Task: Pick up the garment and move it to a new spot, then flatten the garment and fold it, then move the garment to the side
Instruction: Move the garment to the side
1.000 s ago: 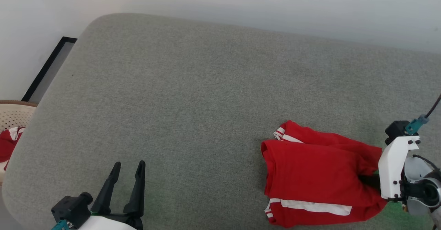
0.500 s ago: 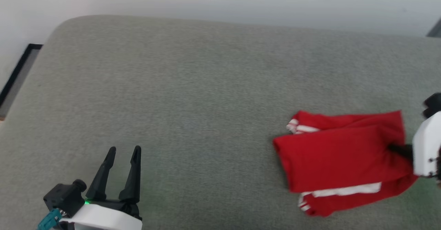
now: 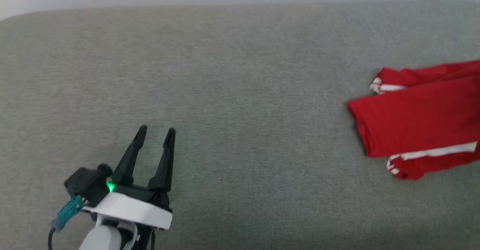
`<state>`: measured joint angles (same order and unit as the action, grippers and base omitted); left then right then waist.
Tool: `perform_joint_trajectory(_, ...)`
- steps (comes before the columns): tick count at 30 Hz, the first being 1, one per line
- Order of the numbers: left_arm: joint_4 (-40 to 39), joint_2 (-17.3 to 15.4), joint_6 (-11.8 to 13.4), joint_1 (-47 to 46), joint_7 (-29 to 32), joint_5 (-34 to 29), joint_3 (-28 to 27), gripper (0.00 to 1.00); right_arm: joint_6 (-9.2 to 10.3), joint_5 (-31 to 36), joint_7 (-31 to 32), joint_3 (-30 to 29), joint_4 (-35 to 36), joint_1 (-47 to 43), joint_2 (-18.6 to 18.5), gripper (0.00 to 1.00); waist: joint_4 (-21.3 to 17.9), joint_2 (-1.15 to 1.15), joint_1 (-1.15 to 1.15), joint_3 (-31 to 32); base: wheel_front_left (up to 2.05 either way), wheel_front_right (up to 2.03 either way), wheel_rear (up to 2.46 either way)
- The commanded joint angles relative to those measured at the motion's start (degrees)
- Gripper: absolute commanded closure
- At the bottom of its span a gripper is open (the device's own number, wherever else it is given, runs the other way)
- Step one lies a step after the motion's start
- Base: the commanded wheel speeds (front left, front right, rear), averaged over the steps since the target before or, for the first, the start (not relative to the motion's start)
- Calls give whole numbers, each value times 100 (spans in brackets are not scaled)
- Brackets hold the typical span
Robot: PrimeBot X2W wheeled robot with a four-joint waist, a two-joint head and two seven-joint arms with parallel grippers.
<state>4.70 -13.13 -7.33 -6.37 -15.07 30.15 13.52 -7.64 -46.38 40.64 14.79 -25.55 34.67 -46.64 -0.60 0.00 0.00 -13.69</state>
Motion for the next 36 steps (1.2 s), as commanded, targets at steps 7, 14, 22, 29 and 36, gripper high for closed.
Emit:
perform_joint_trajectory(7, -10, -168, -21, -642, -12, -103, 411, 0, 28, 284, -549, 159, -362, 654, -238, 100, -578, 0, 0, -549, 0, 0, 0)
perform_joint_trajectory(14, 5, -296, -21, -1169, -12, -113, 891, 0, 28, 588, -1117, 297, -767, 1134, -440, 100, -826, 0, 0, -903, 0, 0, 0)
perform_joint_trajectory(22, 91, -420, -21, -1791, -12, -26, 1383, 0, 28, 1136, -2015, 515, -1538, 1593, -484, 100, -917, 0, 0, -1297, 0, 0, 0)
perform_joint_trajectory(29, 117, -462, -21, -1986, -12, 3, 1534, 0, 27, 1602, -2710, 659, -2428, 1895, -166, 100, -809, 0, 0, -1487, 0, 0, 0)
perform_joint_trajectory(36, 75, -487, -21, -1976, -12, -21, 1379, 0, 26, 1622, -2937, 922, -2845, 2145, -11, 26, -729, 0, 0, -1539, 0, 0, 0)
